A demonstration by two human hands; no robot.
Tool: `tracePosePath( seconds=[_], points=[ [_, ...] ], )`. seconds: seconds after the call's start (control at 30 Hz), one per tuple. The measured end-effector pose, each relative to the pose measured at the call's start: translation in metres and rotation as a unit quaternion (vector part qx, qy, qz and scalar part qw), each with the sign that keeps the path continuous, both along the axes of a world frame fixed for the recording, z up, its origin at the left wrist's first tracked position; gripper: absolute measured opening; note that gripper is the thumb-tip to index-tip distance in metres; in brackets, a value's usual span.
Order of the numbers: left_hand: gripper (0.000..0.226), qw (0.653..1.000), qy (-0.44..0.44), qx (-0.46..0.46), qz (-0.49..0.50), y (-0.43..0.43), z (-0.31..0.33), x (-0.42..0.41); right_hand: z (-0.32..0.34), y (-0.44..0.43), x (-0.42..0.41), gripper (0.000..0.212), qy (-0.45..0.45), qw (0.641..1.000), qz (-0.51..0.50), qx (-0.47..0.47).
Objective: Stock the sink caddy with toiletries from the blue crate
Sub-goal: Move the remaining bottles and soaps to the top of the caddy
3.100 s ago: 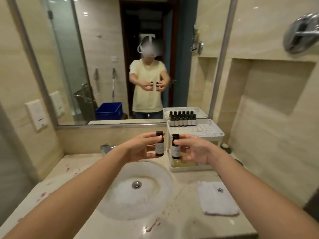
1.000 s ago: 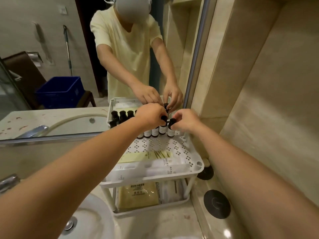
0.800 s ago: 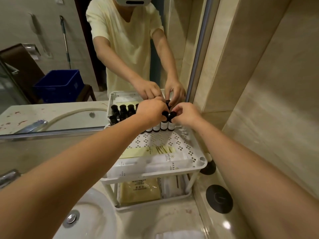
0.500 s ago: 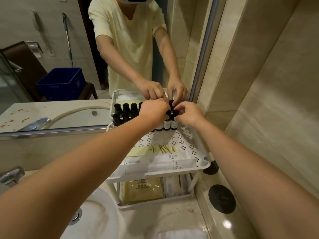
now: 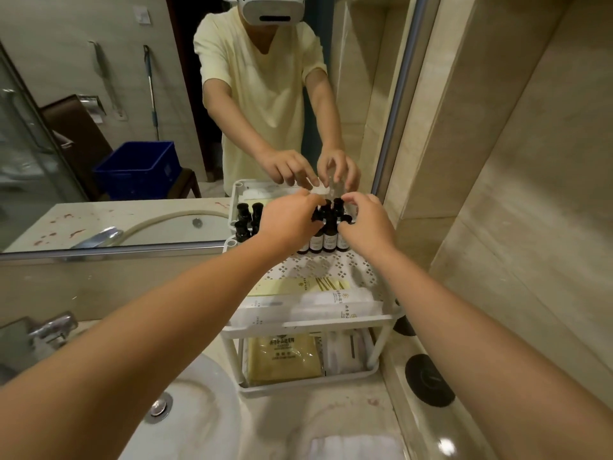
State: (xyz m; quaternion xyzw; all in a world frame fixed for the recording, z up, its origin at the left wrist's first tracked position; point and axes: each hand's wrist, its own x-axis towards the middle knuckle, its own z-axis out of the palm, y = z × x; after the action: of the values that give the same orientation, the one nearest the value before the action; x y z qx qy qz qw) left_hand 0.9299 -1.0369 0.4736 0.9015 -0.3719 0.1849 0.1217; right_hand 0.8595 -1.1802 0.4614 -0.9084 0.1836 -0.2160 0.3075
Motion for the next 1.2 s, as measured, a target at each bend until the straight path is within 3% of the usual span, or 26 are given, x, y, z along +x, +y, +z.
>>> tracePosePath(
  seconds=[0.2,0.63,0.97,1.2],
  points=[
    [0.043,0.998,-0.001,-0.040,0.047,0.057,0.000,-0.015,0.015,0.040,-0.010,0.058,0.055,0.993,0.071,-0.077],
    [0.055,0.981,0.057,-0.049,0.181,0.208,-0.012,-0.067,0.013,0.185,-0.014,0.057,0.062,0.953,0.240,-0.174],
    [0.054,0.931,0.081,-0.001,0.355,0.343,-0.021,-0.130,-0.005,0.324,-0.028,0.061,0.055,0.903,0.383,-0.186],
    [0.051,0.893,0.111,-0.008,0.437,0.424,-0.035,-0.193,-0.023,0.419,-0.059,0.052,0.063,0.864,0.466,-0.183]
  ],
)
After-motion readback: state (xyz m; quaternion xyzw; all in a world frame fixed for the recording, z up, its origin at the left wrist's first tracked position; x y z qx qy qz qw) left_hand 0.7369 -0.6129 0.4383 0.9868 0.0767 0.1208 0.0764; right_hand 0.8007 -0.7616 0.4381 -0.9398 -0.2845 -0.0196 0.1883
